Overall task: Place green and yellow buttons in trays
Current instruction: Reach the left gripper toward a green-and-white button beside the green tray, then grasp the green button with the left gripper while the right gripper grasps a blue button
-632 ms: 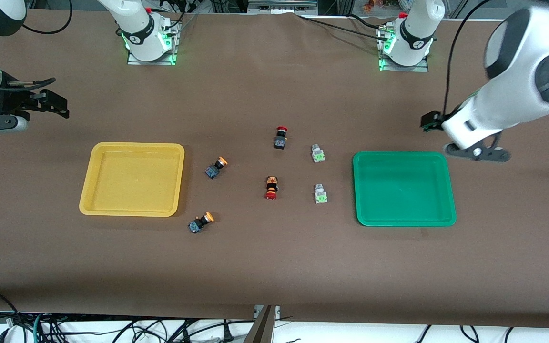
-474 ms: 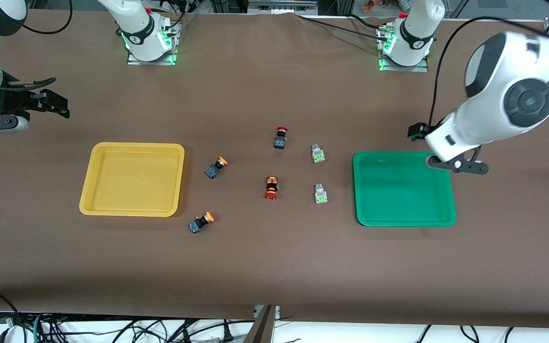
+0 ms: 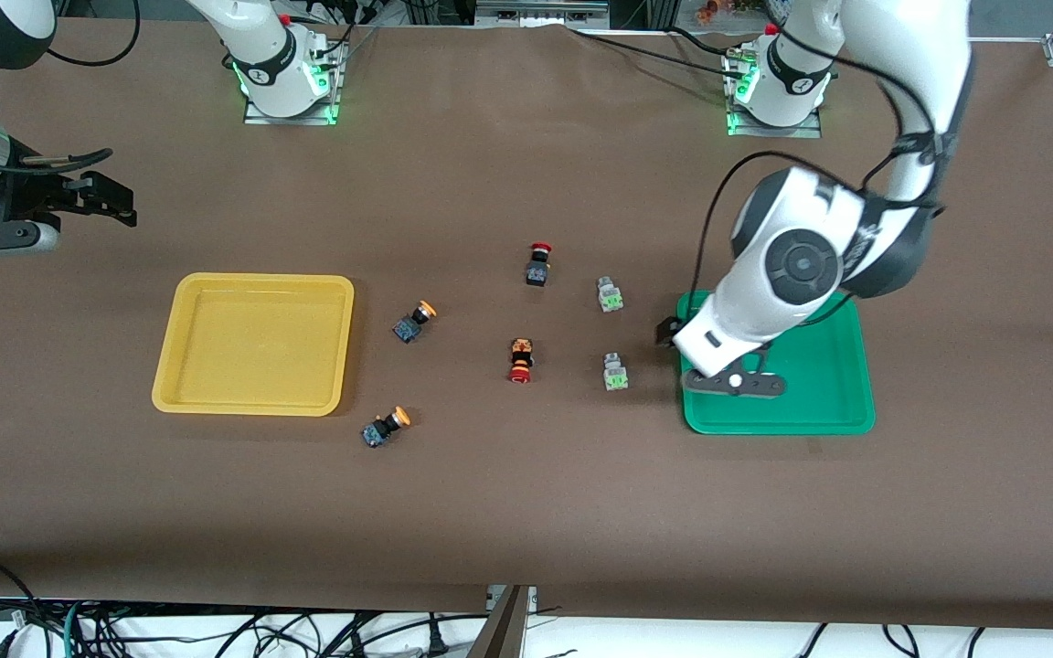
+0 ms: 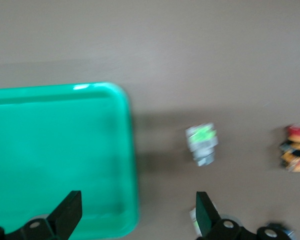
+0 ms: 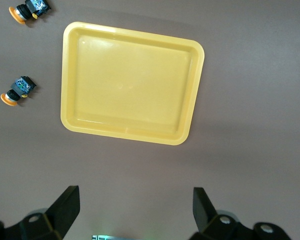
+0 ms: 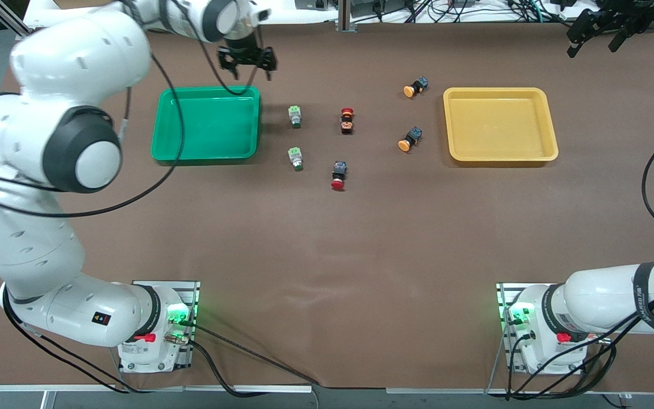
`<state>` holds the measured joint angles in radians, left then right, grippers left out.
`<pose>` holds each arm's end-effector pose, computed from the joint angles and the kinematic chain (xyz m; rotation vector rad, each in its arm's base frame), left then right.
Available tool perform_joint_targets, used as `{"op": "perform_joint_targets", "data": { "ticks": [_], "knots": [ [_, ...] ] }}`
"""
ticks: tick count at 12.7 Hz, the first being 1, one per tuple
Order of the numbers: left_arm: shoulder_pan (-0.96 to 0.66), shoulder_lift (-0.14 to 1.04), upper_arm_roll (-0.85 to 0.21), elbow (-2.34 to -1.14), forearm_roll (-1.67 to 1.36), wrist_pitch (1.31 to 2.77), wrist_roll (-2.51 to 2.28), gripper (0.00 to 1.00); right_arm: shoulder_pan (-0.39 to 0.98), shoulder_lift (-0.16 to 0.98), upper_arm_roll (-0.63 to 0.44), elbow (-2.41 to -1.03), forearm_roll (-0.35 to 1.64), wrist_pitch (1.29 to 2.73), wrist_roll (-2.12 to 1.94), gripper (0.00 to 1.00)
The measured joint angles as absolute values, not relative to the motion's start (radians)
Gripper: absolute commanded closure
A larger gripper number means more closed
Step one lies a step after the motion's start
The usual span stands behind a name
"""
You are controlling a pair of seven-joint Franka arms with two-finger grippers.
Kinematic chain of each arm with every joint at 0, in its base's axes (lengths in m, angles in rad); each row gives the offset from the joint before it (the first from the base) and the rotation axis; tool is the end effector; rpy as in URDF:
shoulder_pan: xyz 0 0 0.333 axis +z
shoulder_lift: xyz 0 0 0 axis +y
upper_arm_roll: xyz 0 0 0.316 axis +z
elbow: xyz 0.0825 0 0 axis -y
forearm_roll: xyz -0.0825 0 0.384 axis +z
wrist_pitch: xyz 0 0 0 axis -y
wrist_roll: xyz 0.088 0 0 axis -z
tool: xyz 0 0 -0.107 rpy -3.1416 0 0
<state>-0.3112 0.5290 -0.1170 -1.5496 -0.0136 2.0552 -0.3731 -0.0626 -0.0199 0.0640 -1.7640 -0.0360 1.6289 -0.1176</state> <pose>0.6338 -0.2774 0.3426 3.0827 -0.0514 -0.0712 0.5438 -0.0026 0.5493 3.1001 0.1910 -0.1822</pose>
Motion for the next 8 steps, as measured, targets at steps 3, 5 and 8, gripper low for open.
{"op": "perform_joint_targets", "data": {
  "ticks": [3,5,8],
  "knots": [
    [-0.382,0.656,-0.117,-1.538,-0.015,2.29,-0.458,0.0,-0.062,0.008,0.065,-1.765,-0.003,1.639,-0.109,0.0],
    [-0.409,0.734,-0.117,-1.537,-0.015,2.379,-0.465,0.0,-0.04,0.066,0.068,-1.766,0.042,1.691,-0.037,0.0],
    [-0.416,0.799,-0.116,-1.535,-0.015,2.418,-0.465,0.0,0.097,0.231,0.076,-1.753,0.053,1.854,0.225,0.0]
  ]
}}
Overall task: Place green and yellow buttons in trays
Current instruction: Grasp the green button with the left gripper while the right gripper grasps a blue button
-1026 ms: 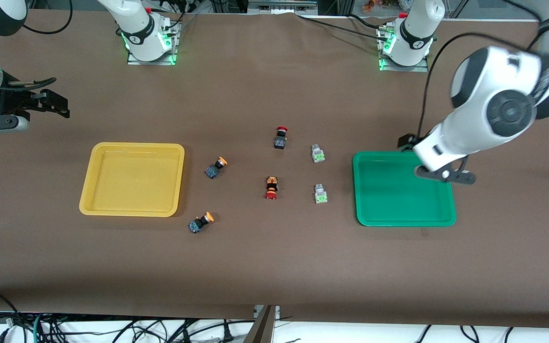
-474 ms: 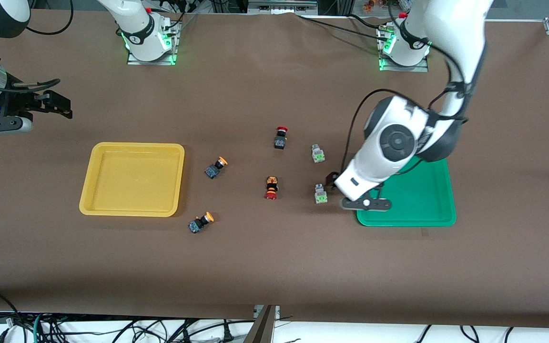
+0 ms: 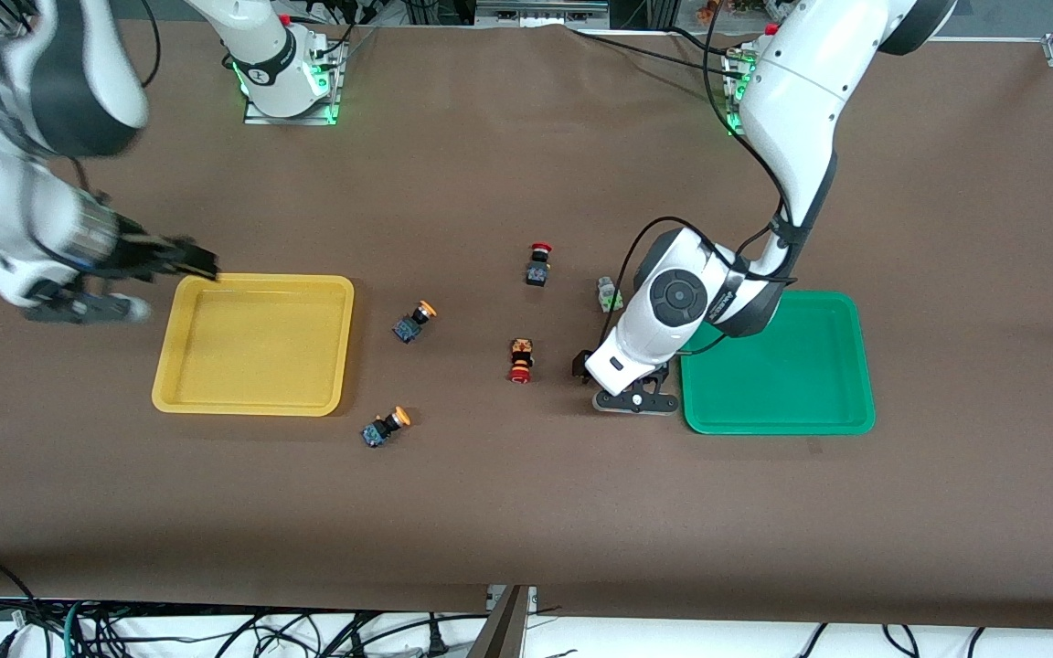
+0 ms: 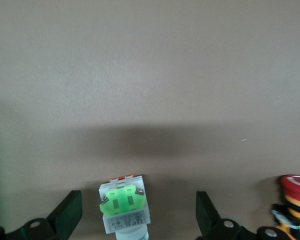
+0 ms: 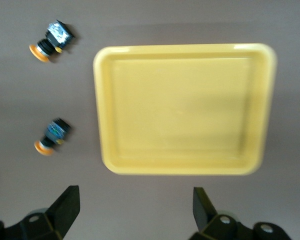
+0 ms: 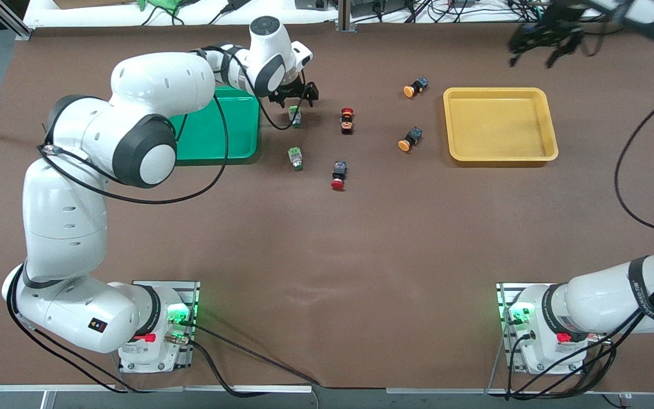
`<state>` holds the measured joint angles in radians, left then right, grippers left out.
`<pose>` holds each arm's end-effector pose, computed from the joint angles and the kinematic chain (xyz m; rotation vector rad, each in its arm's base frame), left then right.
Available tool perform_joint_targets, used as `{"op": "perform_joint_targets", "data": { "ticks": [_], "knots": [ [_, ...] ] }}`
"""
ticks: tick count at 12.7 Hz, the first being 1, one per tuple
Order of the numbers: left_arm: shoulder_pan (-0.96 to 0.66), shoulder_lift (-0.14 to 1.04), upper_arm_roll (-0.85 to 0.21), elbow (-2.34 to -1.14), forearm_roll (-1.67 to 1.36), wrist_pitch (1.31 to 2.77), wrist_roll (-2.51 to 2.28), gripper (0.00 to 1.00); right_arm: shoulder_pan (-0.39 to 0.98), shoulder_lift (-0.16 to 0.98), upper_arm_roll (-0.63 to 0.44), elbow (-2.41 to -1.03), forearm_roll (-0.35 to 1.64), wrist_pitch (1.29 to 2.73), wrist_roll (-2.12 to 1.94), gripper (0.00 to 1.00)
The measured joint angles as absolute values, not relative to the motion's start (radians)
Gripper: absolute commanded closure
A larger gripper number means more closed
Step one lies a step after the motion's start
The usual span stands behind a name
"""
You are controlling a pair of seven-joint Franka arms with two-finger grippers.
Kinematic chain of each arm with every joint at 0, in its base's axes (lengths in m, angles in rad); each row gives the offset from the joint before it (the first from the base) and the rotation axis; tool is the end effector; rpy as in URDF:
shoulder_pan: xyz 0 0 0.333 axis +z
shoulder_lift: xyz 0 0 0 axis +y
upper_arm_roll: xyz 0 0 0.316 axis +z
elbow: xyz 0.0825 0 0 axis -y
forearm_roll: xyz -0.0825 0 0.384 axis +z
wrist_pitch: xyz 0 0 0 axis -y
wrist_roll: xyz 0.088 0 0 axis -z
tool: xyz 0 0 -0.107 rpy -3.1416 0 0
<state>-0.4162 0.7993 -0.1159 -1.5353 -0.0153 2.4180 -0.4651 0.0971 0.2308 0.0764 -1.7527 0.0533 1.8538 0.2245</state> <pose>0.6233 -0.3517 0.1918 3.0182 -0.0263 0.0501 0.6015 0.1067 0.4264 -3.0913 0.1084 0.2168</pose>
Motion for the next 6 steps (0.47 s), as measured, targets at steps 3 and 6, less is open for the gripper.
{"op": "perform_joint_targets", "data": {
  "ticks": [3,6],
  "knots": [
    [-0.417,0.814,-0.115,-1.54,-0.015,2.417,-0.465,1.0,0.219,0.454,0.079,-1.643,0.053,1.961,0.49,0.0],
    [-0.419,0.812,-0.115,-1.538,-0.015,2.415,-0.459,1.0,0.256,0.653,0.078,-1.461,0.053,2.061,0.838,0.0]
  ]
}}
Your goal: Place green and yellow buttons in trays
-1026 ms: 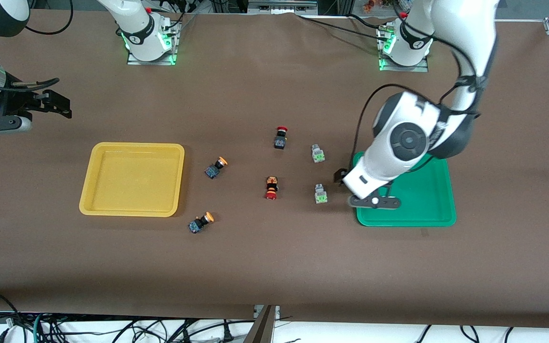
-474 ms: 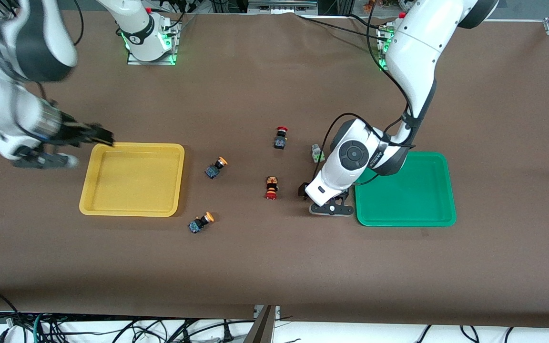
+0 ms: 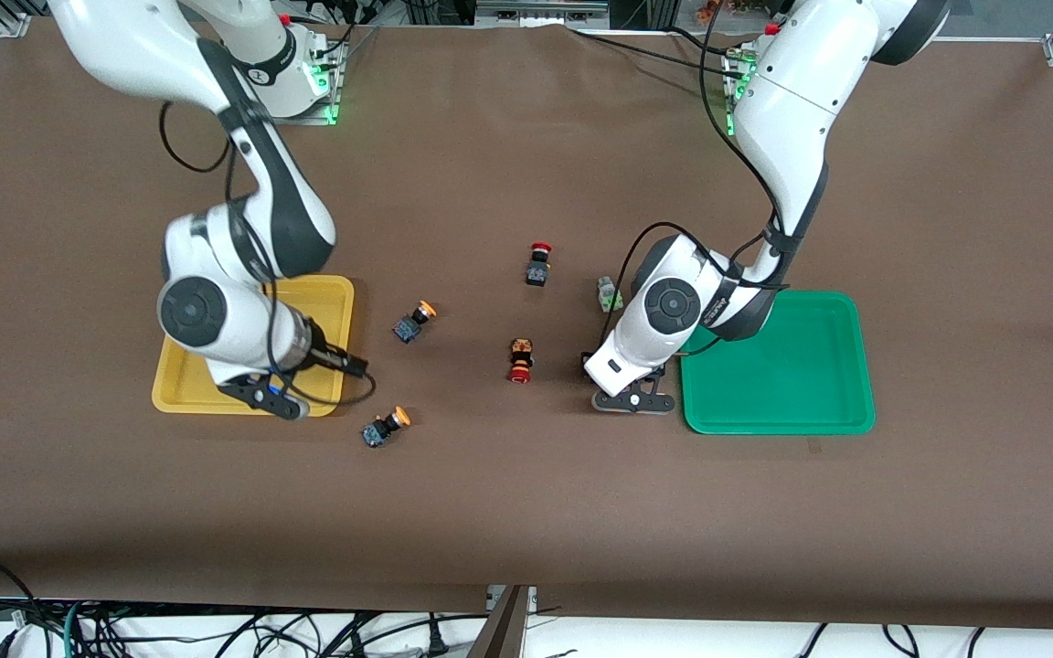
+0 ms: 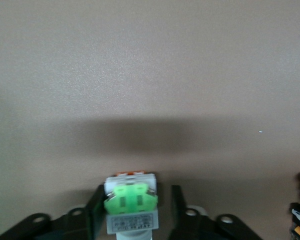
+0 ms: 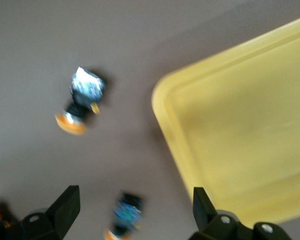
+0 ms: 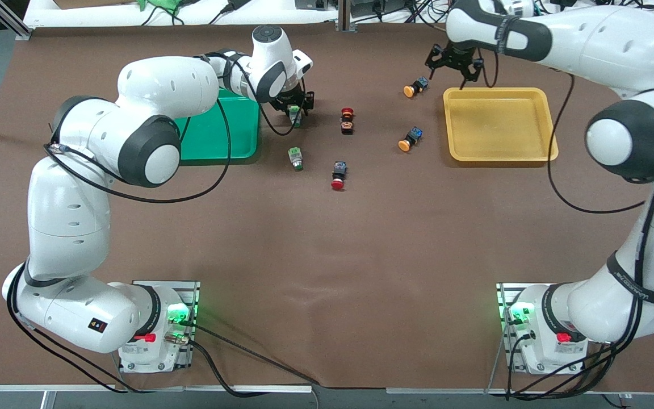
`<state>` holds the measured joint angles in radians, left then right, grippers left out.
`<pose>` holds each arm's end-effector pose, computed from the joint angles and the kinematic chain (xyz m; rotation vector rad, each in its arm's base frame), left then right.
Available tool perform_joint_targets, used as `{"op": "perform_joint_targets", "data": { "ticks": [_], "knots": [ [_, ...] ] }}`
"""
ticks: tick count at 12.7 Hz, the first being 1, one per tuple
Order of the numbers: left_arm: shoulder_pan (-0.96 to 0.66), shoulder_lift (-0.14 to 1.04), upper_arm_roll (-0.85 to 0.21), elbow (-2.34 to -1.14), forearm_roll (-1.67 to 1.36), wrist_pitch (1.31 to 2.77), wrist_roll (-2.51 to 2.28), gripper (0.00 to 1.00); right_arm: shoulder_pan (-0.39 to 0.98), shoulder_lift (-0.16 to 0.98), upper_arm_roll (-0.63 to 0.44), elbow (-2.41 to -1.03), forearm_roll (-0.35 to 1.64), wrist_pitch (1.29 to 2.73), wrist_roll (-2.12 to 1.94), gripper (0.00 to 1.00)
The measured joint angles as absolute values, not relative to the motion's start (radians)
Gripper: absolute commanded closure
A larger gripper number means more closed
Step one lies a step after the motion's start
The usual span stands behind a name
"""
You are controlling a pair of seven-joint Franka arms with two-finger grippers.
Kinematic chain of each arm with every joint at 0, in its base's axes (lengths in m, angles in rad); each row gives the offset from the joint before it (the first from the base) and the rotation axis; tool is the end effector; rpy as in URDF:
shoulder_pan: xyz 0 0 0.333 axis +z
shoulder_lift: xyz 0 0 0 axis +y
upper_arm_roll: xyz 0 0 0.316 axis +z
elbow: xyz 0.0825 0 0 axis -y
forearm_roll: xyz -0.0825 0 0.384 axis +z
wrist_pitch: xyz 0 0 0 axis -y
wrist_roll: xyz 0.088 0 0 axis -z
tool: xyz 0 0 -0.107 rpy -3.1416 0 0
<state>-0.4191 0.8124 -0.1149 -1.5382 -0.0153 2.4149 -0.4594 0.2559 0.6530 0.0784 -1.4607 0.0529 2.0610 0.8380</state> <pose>0.6196 -0.3517 0.1809 3.0270 -0.0378 0.0247 0.6741 0.2269 0.2959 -2.9743 0.8307 0.1461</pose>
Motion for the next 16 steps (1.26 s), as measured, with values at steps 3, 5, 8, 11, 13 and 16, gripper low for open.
{"op": "perform_joint_targets", "data": {
  "ticks": [3,5,8,11,13,16],
  "knots": [
    [-0.417,0.781,-0.102,-1.513,-0.015,2.299,-0.456,1.0,0.262,0.768,0.077,-1.373,0.053,2.191,1.078,0.0],
    [-0.395,0.711,-0.087,-1.488,-0.015,2.128,-0.428,1.0,0.269,0.802,0.077,-1.364,0.052,2.274,1.182,0.0],
    [-0.281,0.619,-0.073,-1.494,0.015,1.889,-0.221,1.0,0.297,0.842,0.067,-1.362,0.041,2.322,1.26,0.0],
    [-0.165,0.653,-0.072,-1.547,0.056,1.889,-0.076,0.77,0.304,0.877,0.063,-1.361,0.008,2.331,1.269,0.0],
    [-0.157,0.701,-0.075,-1.58,0.059,1.977,-0.068,0.0,0.304,0.887,0.061,-1.361,0.0,2.332,1.269,0.16],
    [-0.165,0.701,-0.094,-1.582,0.059,1.996,-0.07,0.0,0.304,0.907,0.06,-1.36,-0.015,2.348,1.269,1.0]
  ]
}}
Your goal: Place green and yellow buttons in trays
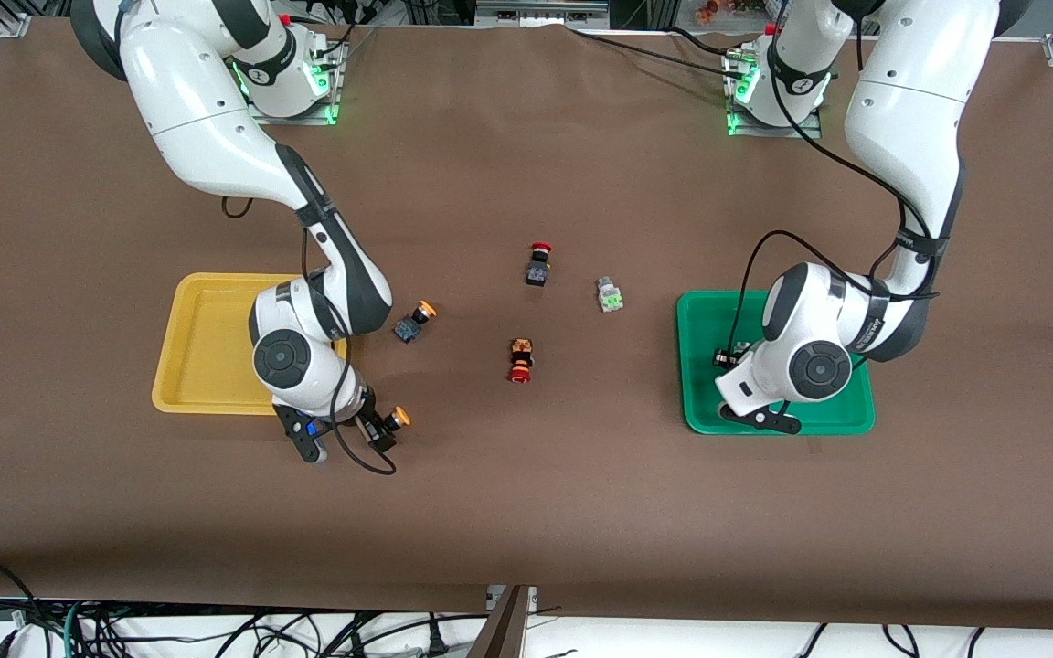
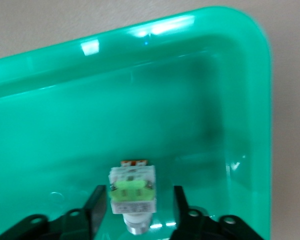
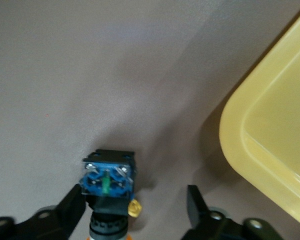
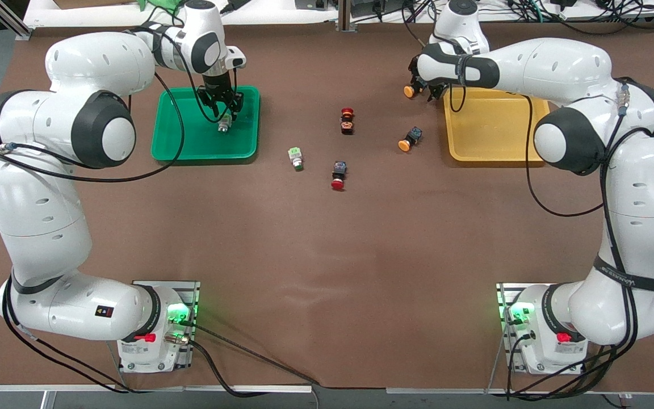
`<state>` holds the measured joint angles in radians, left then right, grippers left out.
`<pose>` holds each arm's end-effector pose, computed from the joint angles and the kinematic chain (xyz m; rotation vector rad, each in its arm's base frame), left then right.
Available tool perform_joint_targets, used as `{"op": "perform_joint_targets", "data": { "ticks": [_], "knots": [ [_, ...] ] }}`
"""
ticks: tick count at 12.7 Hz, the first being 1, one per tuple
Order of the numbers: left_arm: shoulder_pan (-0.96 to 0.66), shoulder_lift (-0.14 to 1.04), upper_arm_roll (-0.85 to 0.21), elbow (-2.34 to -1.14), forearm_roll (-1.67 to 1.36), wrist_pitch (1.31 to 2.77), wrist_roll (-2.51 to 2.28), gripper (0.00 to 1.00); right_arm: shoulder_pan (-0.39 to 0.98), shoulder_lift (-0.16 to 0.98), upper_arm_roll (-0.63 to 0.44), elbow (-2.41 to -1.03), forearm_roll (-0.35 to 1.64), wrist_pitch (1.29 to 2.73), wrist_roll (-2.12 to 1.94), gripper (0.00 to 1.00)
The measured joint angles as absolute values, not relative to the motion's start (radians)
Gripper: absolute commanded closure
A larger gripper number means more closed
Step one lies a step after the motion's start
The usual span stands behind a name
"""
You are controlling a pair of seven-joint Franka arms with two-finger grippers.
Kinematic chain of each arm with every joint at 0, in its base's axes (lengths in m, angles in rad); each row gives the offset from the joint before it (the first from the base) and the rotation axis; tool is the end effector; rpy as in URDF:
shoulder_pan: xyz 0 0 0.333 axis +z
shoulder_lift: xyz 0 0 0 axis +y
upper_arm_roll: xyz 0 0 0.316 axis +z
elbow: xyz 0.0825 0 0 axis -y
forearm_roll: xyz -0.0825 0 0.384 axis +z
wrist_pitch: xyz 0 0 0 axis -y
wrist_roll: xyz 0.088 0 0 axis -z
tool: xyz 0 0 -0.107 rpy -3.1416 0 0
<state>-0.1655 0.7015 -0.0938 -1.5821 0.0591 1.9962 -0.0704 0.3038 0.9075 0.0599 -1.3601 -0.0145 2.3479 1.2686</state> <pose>0.6462 -0.1604 0.2064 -3.0607 0.3189 0.4371 0.6986 0.2551 0.1806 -2.7395 1.3574 -0.0462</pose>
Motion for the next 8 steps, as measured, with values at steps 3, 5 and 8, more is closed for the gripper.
{"op": "perform_joint_targets", "data": {
  "ticks": [3,5,8],
  "knots": [
    [-0.171,0.603,-0.195,-1.569,0.057,1.865,-0.186,0.0,0.305,0.91,0.06,-1.354,-0.025,2.352,1.269,1.0],
    [-0.184,0.567,-0.309,-1.577,0.057,1.826,-0.401,0.0,0.311,0.901,0.06,-1.327,-0.057,2.27,1.269,1.0],
    [-0.259,0.584,-0.367,-1.654,0.059,1.933,-0.62,0.0,0.31,0.824,0.053,-1.251,-0.082,1.997,1.146,1.0]
  ]
}}
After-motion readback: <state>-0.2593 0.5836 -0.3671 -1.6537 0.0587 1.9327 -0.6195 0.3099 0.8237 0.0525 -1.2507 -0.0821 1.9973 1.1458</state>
